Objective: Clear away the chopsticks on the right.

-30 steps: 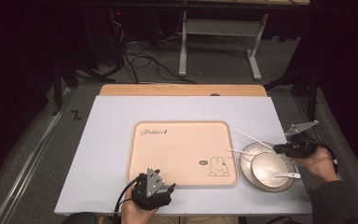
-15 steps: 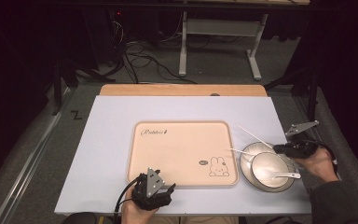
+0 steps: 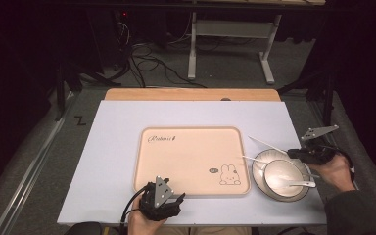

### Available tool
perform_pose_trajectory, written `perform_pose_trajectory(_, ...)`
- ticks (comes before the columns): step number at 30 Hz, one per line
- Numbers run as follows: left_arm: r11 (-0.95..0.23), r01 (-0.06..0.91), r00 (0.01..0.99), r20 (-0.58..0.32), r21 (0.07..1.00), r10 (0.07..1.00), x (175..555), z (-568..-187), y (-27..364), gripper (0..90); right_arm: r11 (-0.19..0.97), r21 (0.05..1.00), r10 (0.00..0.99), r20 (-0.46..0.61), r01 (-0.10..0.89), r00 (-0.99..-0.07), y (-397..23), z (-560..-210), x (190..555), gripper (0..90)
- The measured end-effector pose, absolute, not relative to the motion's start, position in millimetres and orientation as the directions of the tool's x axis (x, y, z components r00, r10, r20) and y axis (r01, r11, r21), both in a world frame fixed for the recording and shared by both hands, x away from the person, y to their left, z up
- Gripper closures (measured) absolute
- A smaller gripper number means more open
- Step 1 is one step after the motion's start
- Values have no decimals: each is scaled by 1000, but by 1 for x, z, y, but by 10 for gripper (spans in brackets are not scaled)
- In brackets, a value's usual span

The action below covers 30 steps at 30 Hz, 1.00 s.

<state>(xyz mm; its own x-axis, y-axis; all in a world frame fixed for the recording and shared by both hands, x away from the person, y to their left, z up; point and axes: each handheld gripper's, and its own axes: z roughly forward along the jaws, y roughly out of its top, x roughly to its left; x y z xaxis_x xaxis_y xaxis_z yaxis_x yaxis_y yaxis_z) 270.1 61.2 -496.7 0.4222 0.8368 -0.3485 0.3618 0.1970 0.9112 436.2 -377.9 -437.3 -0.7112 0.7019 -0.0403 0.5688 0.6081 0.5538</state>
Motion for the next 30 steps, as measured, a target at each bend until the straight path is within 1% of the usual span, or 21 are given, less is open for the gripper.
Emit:
perform_pose_trajectory(17, 175, 369, 463, -344, 913, 817, 274, -497, 53, 317, 591, 561, 722, -46, 580, -690, -382, -432, 422, 861)
perform_pose_trajectory(30, 167, 372, 483, -344, 913, 805, 277, -496, 49, 318, 564, 593, 737, -48, 574, -674, -383, -419, 409, 861)
